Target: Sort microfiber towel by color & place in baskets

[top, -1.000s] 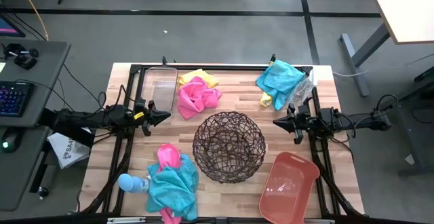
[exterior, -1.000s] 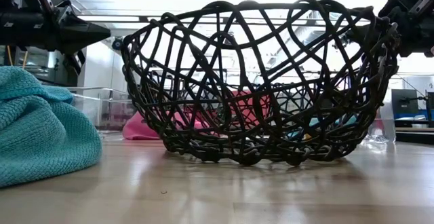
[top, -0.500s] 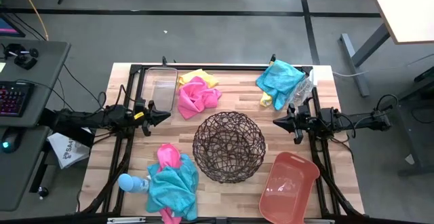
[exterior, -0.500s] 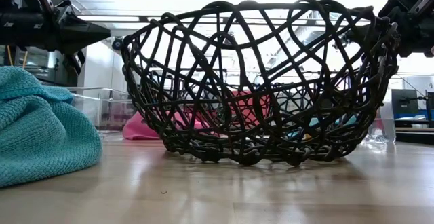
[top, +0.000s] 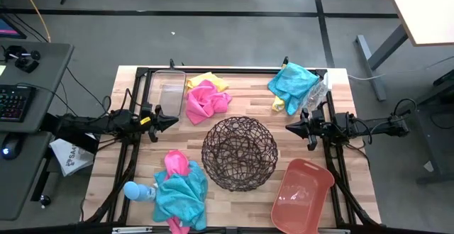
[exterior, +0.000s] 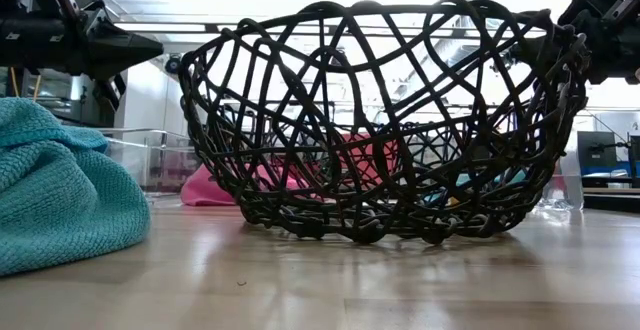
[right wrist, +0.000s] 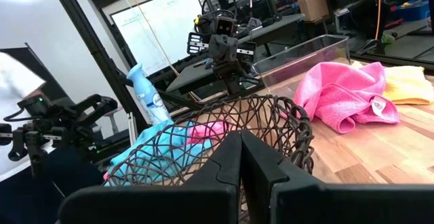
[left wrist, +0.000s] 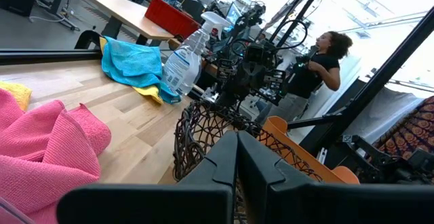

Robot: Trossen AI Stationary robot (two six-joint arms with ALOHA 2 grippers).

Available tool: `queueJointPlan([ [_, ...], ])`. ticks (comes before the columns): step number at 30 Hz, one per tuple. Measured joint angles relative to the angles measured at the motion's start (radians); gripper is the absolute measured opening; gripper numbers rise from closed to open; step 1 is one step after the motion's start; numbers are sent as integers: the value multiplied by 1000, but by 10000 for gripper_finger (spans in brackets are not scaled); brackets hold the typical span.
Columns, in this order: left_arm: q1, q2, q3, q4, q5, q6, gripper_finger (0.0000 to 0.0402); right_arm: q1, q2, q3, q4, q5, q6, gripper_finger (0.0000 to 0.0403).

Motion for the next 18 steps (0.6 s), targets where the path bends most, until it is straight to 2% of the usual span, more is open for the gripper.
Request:
queueJointPlan([
  [13, 0, 0, 0, 0, 0, 0, 0, 0, 0, 0, 0, -4, 0, 0],
  [18, 1, 0, 0, 39, -19, -52, 0, 0, 0, 0, 0, -3, 0, 0],
])
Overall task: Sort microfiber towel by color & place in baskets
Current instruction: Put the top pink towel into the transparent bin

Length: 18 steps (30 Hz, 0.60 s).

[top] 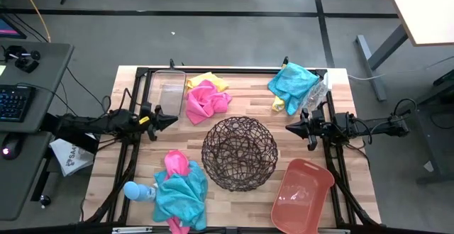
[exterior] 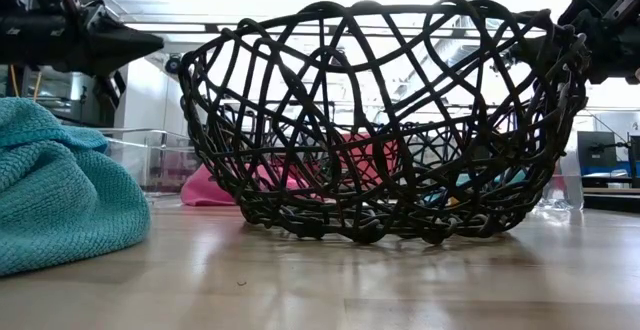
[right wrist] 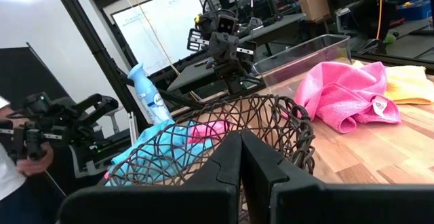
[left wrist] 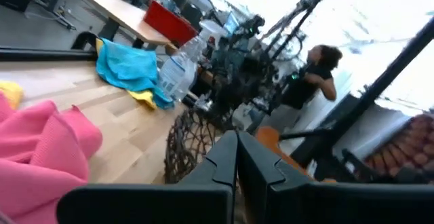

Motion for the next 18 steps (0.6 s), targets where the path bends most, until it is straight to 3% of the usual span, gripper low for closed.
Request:
queueJointPlan([
  [8, 0, 24, 1, 347, -375, -174, 0, 0, 0, 0, 0, 1, 0, 0],
  [10, 0, 67, 23, 420, -368, -159, 0, 0, 0, 0, 0, 1, 0, 0],
  [13, 0, 182, 117, 430, -276, -130, 0, 0, 0, 0, 0, 5, 0, 0],
  [18, 8, 509, 401, 223, -213, -47, 0, 0, 0, 0, 0, 5, 0, 0],
])
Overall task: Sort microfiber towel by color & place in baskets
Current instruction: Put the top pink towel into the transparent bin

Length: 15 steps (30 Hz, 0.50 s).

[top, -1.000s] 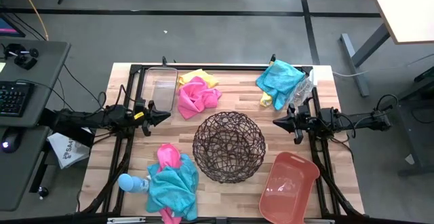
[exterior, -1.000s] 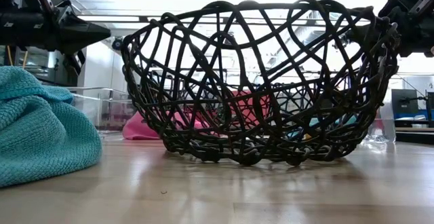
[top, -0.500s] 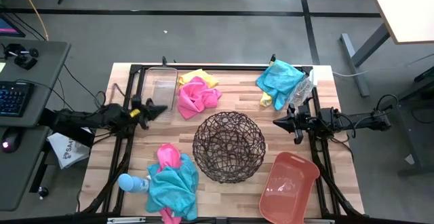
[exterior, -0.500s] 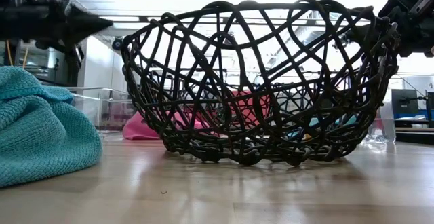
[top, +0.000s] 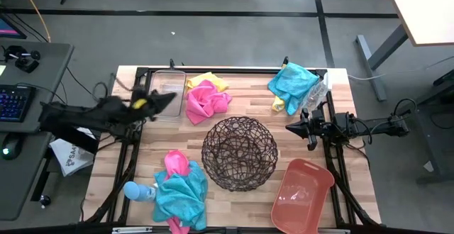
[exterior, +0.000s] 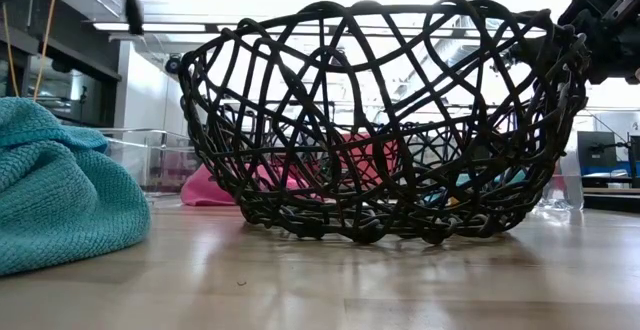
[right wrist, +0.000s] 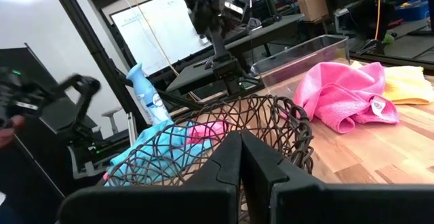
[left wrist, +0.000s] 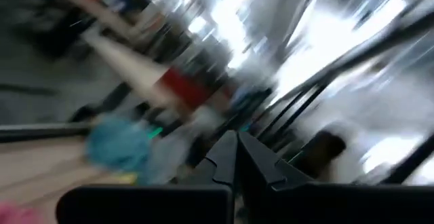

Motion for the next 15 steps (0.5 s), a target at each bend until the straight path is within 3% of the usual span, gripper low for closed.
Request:
queueJointPlan([
  [3, 59, 229, 226, -273, 13, 9, 0, 0, 0, 0, 0, 0, 0, 0],
  [5, 133, 378, 378, -513, 77, -14, 0, 0, 0, 0, 0, 0, 0, 0],
  [7, 232, 522, 533, -757, 203, -35, 0, 0, 0, 0, 0, 0, 0, 0],
  [10, 352, 708, 739, -1041, 397, 60, 0, 0, 0, 0, 0, -1, 0, 0],
  [13, 413, 852, 874, -1192, 495, 80, 0, 0, 0, 0, 0, -1, 0, 0],
  [15, 429, 918, 919, -1225, 496, 92, 0, 0, 0, 0, 0, -1, 0, 0],
])
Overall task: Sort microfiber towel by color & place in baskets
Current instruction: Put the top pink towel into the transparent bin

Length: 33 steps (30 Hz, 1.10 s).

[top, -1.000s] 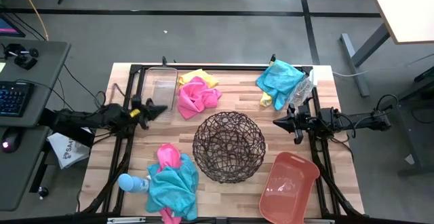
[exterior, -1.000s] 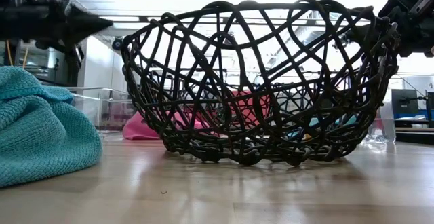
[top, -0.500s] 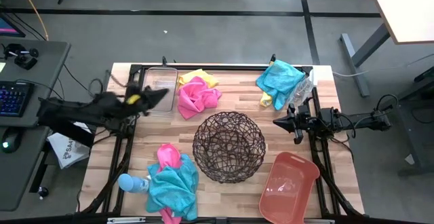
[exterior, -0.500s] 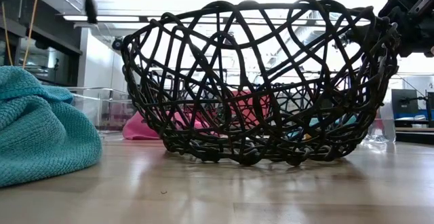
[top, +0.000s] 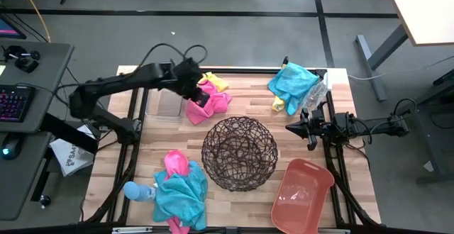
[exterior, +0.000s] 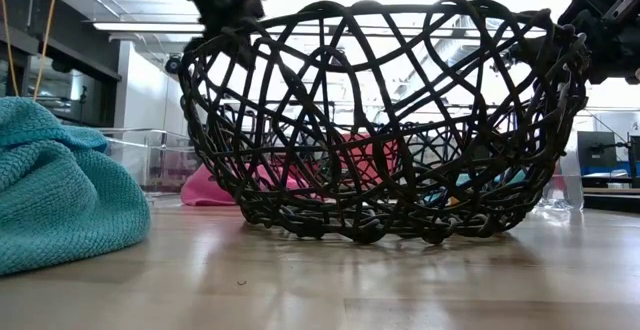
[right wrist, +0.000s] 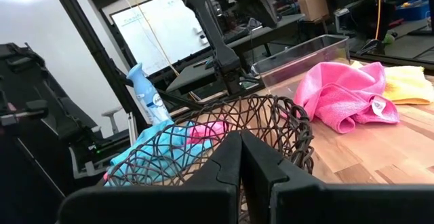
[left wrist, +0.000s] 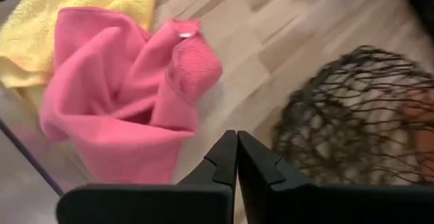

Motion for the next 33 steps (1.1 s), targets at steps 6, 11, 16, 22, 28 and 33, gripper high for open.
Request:
queueJointPlan([
  [6, -2, 118, 7, -74, 7, 142, 0, 0, 0, 0, 0, -1, 0, 0],
  [11, -61, 142, 7, -118, 37, 163, 0, 0, 0, 0, 0, -4, 0, 0],
  [16, -152, 115, 7, -37, -150, 247, 0, 0, 0, 0, 0, -3, 0, 0],
  [22, -100, 123, 8, 54, -254, 542, 17, 0, 0, 0, 0, -3, 0, 0],
  [28, 28, 124, 8, 65, -159, 722, 89, 0, 0, 0, 0, -2, 0, 0],
  [33, 96, 137, 8, 31, -143, 833, 164, 0, 0, 0, 0, 0, 0, 0],
])
